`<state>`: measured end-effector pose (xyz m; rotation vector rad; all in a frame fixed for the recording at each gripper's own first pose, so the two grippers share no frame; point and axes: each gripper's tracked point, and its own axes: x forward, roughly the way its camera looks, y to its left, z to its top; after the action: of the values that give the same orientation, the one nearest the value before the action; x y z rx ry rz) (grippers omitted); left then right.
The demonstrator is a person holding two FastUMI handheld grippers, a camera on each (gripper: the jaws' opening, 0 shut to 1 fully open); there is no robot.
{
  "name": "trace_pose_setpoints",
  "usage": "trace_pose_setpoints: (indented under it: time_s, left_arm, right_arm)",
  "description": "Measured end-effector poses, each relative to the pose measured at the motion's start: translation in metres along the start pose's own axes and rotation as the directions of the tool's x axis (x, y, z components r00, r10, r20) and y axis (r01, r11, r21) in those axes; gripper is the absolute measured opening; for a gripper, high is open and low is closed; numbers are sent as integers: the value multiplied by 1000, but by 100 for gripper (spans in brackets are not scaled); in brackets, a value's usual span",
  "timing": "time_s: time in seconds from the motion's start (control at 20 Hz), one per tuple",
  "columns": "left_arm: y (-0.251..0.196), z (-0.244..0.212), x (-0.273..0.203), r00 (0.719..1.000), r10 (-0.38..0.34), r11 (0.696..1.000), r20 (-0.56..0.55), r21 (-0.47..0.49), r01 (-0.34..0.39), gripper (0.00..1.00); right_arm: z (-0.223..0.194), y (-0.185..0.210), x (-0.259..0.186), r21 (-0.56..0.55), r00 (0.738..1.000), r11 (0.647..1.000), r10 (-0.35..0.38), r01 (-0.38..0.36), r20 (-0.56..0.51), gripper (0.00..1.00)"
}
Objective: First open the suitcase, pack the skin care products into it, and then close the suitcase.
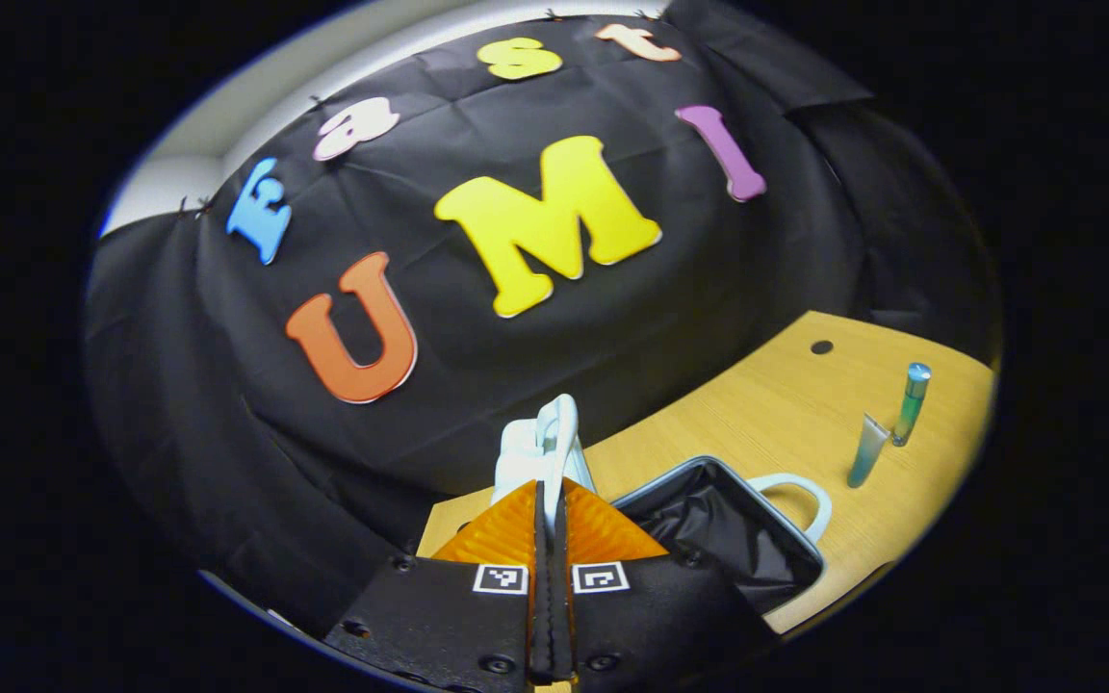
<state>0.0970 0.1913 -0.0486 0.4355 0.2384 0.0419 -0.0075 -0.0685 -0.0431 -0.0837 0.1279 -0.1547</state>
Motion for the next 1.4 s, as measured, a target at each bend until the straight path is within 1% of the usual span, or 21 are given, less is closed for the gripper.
trace_pose_setpoints:
  time_s: [0.15, 0.25, 0.4, 0.5, 0.55, 0.6, 0.65, 0.7, 0.75, 0.8, 0.85, 0.9, 1.0, 1.05, 1.15, 1.2, 1.25, 1.35, 1.4]
  left_arm:
    - [58, -30, 5, 998, 62, 991, 13, -121, -60, 3]
    - [93, -54, 15, 996, 93, 973, -9, -213, -93, 3]
    - [135, -98, 22, 994, 107, 927, -10, -361, -103, 3]
    - [158, -132, 34, 995, 103, 892, -9, -442, -96, 3]
    - [165, -152, 40, 996, 93, 870, -19, -486, -90, 3]
    - [172, -174, 47, 996, 86, 837, -35, -540, -91, 3]
    - [177, -196, 50, 995, 81, 795, -58, -599, -100, 3]
    - [180, -217, 54, 994, 72, 746, -82, -657, -109, 3]
    - [179, -235, 56, 993, 59, 701, -99, -705, -111, 3]
    - [178, -251, 58, 993, 48, 663, -105, -741, -110, 3]
    - [174, -269, 61, 993, 37, 636, -115, -763, -112, 3]
    - [169, -285, 65, 992, 27, 622, -125, -774, -115, 3]
    - [162, -310, 65, 990, 13, 608, -143, -785, -121, 3]
    - [162, -319, 64, 989, 9, 602, -149, -789, -125, 3]
    - [161, -327, 66, 989, 4, 577, -148, -807, -123, 3]
    - [158, -332, 69, 988, -2, 572, -152, -811, -124, 4]
    - [156, -336, 72, 986, -13, 575, -164, -808, -127, 4]
    - [148, -345, 74, 981, -34, 592, -189, -795, -133, 7]
    - [145, -352, 74, 978, -45, 595, -202, -792, -136, 9]
  right_arm:
    - [15, 26, -1, -2, 999, 999, 39, -39, 10, 80]
    - [24, 45, -3, -16, 997, 998, 67, -66, 27, 80]
    - [37, 75, -5, -35, 992, 993, 111, -109, 53, 80]
    - [36, 94, -6, -75, 989, 988, 141, -138, 48, 80]
    - [38, 101, -8, -95, 987, 984, 154, -149, 47, 80]
    - [42, 107, -10, -100, 985, 982, 164, -158, 55, 80]
    - [47, 111, -10, -91, 983, 982, 170, -164, 68, 79]
    - [49, 113, -9, -79, 983, 984, 168, -162, 77, 79]
    - [48, 113, -6, -72, 985, 986, 154, -149, 74, 79]
    - [44, 115, -2, -70, 987, 987, 146, -141, 61, 80]
    - [39, 119, 1, -71, 989, 988, 143, -140, 42, 79]
    - [35, 122, 5, -73, 990, 988, 141, -139, 24, 79]
    - [32, 128, 6, -86, 989, 986, 145, -144, 9, 79]
    - [33, 131, 7, -101, 988, 984, 151, -149, 8, 79]
    - [33, 137, 8, -127, 986, 979, 165, -162, 12, 79]
    - [33, 140, 8, -136, 985, 976, 172, -169, 11, 79]
    - [31, 142, 9, -147, 984, 973, 178, -175, 7, 79]
    - [27, 143, 8, -164, 983, 969, 184, -183, -6, 79]
    - [26, 143, 8, -169, 982, 968, 187, -185, -8, 79]
